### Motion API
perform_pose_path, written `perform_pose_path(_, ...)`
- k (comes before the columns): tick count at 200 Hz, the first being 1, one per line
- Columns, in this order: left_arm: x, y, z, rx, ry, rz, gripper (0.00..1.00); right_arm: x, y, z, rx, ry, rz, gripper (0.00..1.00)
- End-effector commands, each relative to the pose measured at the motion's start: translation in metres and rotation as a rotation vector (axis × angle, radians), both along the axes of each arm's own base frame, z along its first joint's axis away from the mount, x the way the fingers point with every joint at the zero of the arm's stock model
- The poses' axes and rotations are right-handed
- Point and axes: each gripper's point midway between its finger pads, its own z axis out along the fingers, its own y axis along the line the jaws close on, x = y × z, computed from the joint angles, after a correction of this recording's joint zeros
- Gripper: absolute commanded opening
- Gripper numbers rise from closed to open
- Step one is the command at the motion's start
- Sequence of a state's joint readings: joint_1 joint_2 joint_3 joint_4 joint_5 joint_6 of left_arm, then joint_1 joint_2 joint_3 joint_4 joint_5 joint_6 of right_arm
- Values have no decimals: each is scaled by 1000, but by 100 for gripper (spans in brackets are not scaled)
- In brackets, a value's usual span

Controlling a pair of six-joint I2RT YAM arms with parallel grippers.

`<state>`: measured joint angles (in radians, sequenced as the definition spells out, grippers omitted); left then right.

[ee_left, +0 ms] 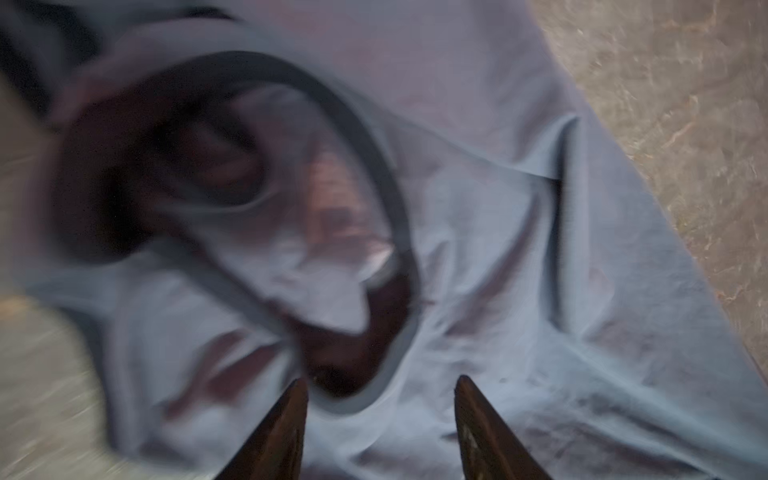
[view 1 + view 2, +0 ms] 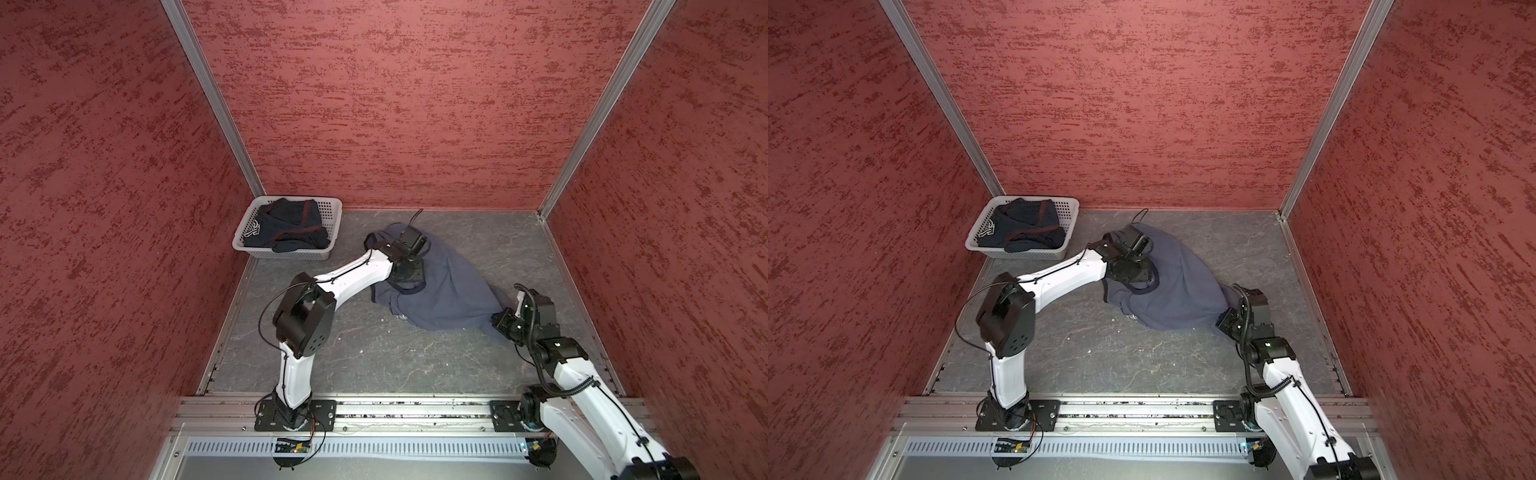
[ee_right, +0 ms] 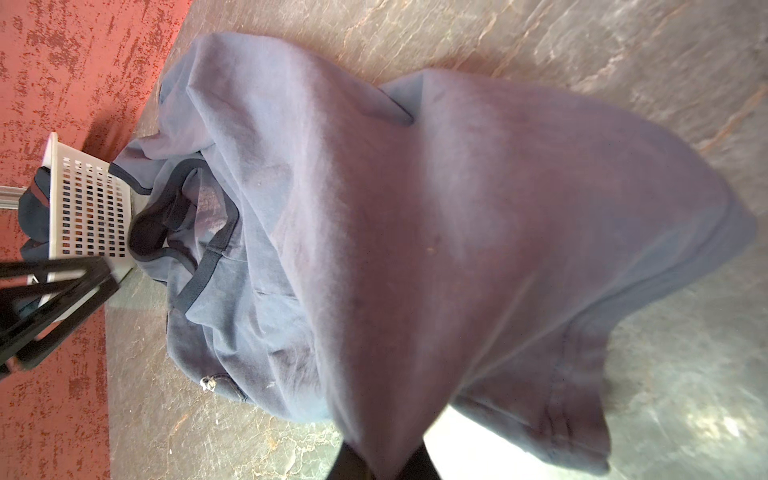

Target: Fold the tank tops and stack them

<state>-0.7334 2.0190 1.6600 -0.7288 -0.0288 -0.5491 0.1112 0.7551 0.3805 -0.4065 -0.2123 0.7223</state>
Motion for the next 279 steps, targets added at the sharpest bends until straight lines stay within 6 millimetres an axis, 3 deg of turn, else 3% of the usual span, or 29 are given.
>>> perform_pose_path(1,-7,-4,-18,135,45,-54,57,8,-4,14,-8,-58,-31,8)
perform_pose_path(36,0,-10,-38,229,52,-67,60,8,-4,14,-12,-65,-25,9)
perform_pose_path(93,3,-22,-61,230,85,-89,48,9,-5,9,-28,-57,-17,9)
perform_pose_path(123,6,-25,-65,214,89,-90,28,10,-5,10,-32,-58,-18,9)
perform_pose_path(151,12,-26,-55,189,56,-77,6,12,-9,9,-57,-56,-27,9)
perform_pose_path(171,19,-24,-36,173,-10,-62,0,14,-12,9,-78,-50,-32,9)
perform_pose_path(196,26,-16,-5,113,-91,-33,0,18,-13,12,-89,-55,-34,9)
perform_pose_path(221,32,7,46,36,-220,22,0,27,-18,29,-138,-82,-37,9)
perform_pose_path(236,32,35,92,-62,-320,89,0,38,-24,55,-188,-120,-40,9)
perform_pose_path(253,22,75,143,-220,-429,184,0,54,-24,98,-219,-205,-30,9)
perform_pose_path(265,6,106,165,-308,-491,237,0,63,-18,125,-207,-263,-3,10)
perform_pose_path(279,-15,143,171,-353,-525,300,0,73,-2,141,-159,-292,65,10)
